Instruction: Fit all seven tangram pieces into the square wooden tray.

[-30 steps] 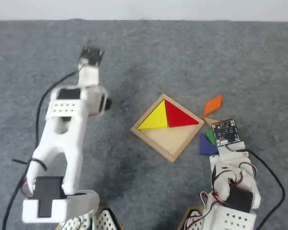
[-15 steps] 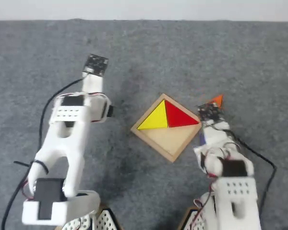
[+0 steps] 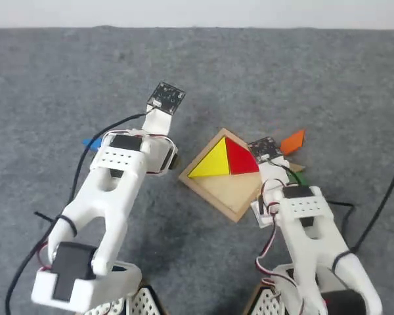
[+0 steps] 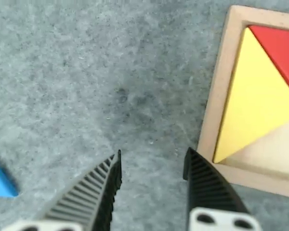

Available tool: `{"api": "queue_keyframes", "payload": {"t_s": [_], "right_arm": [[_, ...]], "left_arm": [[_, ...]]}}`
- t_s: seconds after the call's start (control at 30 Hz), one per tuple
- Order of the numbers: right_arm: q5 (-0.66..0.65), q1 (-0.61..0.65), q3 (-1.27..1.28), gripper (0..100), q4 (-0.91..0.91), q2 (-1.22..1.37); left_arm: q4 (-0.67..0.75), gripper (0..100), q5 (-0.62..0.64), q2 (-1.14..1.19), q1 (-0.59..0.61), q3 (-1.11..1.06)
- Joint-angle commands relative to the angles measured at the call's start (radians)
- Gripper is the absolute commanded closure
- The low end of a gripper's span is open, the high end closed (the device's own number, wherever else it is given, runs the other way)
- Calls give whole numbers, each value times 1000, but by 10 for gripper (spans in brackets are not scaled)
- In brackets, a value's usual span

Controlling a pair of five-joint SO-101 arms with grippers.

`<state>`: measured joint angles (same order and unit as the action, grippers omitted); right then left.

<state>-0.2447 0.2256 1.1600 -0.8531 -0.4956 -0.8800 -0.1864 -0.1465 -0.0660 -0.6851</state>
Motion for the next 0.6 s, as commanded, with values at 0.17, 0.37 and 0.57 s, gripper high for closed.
{"api": "queue_keyframes", "payload": {"t_s": [0.17, 0.37, 0.57], "right_arm": [[49, 76, -61, 908, 38, 13], [57, 77, -68, 908, 70, 15], [84, 79, -101, 908, 74, 28]], "left_arm": [[72, 786, -43, -40, -5, -67], [72, 786, -71, -25, -52, -102], [66, 788, -78, 127, -64, -47]]}}
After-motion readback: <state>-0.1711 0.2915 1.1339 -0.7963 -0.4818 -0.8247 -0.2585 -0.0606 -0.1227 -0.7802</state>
